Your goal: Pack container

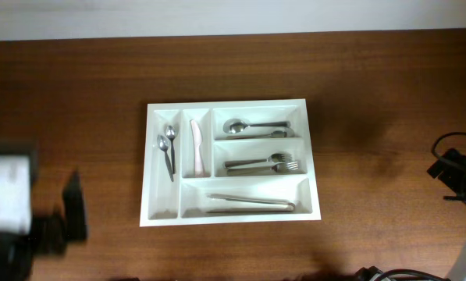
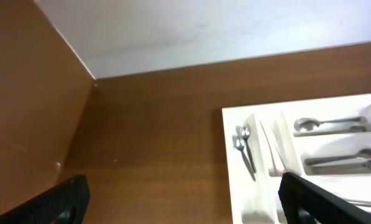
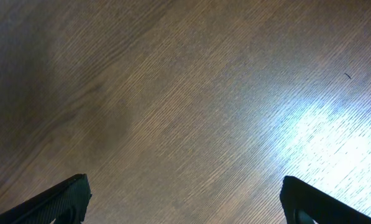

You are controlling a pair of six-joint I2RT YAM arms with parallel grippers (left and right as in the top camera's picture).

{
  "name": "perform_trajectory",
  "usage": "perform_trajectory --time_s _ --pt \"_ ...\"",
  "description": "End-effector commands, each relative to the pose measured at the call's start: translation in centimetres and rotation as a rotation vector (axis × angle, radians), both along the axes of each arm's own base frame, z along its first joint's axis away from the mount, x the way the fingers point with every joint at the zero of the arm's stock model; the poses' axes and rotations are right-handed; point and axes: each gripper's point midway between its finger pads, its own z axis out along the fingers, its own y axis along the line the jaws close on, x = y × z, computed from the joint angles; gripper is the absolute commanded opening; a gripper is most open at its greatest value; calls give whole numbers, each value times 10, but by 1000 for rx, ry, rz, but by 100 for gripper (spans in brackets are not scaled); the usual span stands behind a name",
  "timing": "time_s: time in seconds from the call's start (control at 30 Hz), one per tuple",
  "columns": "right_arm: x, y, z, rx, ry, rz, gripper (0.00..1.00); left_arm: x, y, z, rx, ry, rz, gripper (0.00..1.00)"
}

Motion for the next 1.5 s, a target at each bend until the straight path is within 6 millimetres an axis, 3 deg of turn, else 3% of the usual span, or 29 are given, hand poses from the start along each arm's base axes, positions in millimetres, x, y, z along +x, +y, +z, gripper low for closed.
perform_trajectory --time_s 0.0,0.2,0.4,1.13,1.3,1.47 --pt "0 -1 0 6 -7 -11 99 -36 2 5 -20 -74 58 99" --pt "0 -1 0 6 -7 -11 99 -80 -8 3 -122 -160 76 99" --pt "0 -1 0 6 -7 -11 99 -101 -49 -6 -221 -157 -118 99" --pt "0 -1 0 6 -7 -11 99 -101 -69 -8 -276 -137 -229 99" --pt "0 -1 0 6 -7 -11 99 -89 -73 -23 -305 -71 -245 99" --pt "0 -1 0 6 -7 -11 99 -57 -72 -21 -309 -95 -272 99"
